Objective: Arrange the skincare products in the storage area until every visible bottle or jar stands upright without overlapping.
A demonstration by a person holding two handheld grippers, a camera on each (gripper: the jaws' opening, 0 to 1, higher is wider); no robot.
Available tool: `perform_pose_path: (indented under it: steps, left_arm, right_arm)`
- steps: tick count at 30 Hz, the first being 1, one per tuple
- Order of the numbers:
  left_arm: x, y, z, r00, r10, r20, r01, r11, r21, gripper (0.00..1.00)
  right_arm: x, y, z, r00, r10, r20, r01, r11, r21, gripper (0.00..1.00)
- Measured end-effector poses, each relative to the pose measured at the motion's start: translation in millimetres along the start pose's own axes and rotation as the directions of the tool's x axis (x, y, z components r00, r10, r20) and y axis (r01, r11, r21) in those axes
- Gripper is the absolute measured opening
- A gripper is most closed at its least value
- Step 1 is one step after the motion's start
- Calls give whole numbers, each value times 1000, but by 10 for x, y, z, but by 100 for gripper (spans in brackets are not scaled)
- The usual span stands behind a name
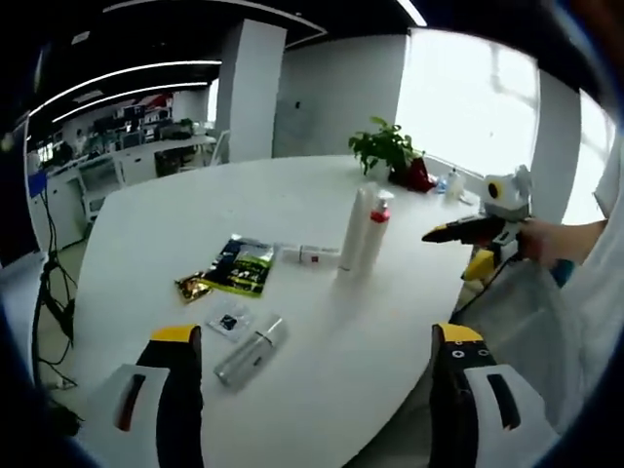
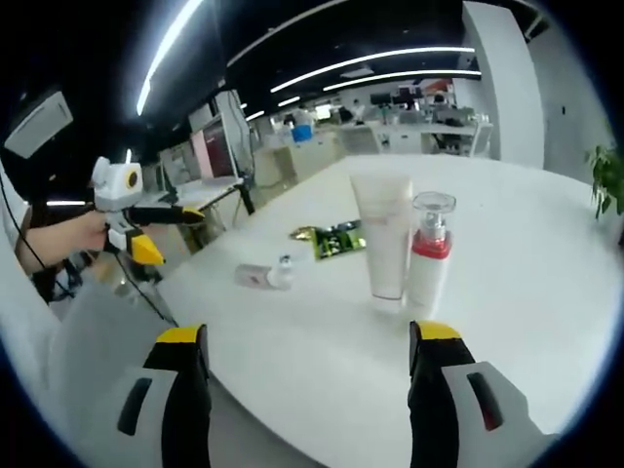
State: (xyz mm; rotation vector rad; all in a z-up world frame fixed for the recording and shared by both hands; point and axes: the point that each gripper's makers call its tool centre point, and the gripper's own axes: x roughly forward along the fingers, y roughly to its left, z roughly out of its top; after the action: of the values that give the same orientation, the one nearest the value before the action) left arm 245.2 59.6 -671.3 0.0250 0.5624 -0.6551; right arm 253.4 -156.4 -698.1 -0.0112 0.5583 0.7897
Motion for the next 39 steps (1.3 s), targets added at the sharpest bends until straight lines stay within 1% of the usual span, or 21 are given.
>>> perform_pose_path:
  steps: [4, 8, 11, 13, 14, 16, 19, 20, 25, 29, 33, 35, 39]
  left_arm:
    - [-110, -15, -83, 1000, 28, -2, -28, 1000, -1, 95]
    - [-174, 25, -139, 998, 63, -5, -63, 998, -3, 99]
    - [-226, 47, -174, 997, 78, -7, -79, 997, -24, 99]
    - [-257, 72, -177, 996, 88, 1, -88, 995, -38, 99]
    - [-264, 76, -180, 996, 87, 1, -87, 995, -40, 99]
    - [-268, 65, -190, 996, 87, 0, -87, 995, -44, 99]
    - [-268, 59, -218, 996, 88, -16, -89, 996, -25, 99]
    - [-263, 53, -224, 996, 90, -21, -90, 996, -18, 99]
    - [-245, 65, -212, 996, 86, -16, -86, 996, -23, 99]
    - [-217, 34, -222, 997, 80, -22, -80, 997, -3, 98]
    - [-173, 26, -254, 997, 67, -48, -66, 998, 19, 96]
    - [-145, 53, -287, 995, 62, -72, -60, 998, 30, 94]
    - [-79, 143, -348, 990, 52, -134, -46, 998, 43, 92]
  right_arm:
    - [-35, 26, -16, 1000, -3, -5, 3, 1000, -15, 84]
    - [-58, 15, -36, 1000, -5, -1, 5, 1000, -12, 85]
    - [-62, 18, -25, 1000, -10, 12, 10, 1000, -15, 85]
    - [-61, 0, -49, 1000, -25, 2, 25, 999, -37, 85]
    - [-60, -15, -63, 999, -35, -7, 34, 998, -49, 85]
    - [-52, -12, -71, 999, -33, -10, 33, 999, -39, 85]
    - [-55, 11, -73, 1000, -27, -8, 27, 999, -40, 84]
    - [-51, 13, -86, 999, -28, -16, 27, 999, -44, 84]
    - [-40, -6, -94, 999, -31, -19, 30, 999, -41, 83]
    - [-25, 12, -124, 999, -23, -36, 22, 999, -43, 83]
    - [-24, 21, -145, 999, -21, -48, 19, 999, -48, 83]
    - [-24, 13, -160, 998, -23, -54, 20, 999, -49, 82]
    - [-26, 17, -179, 998, -22, -62, 20, 999, -40, 82]
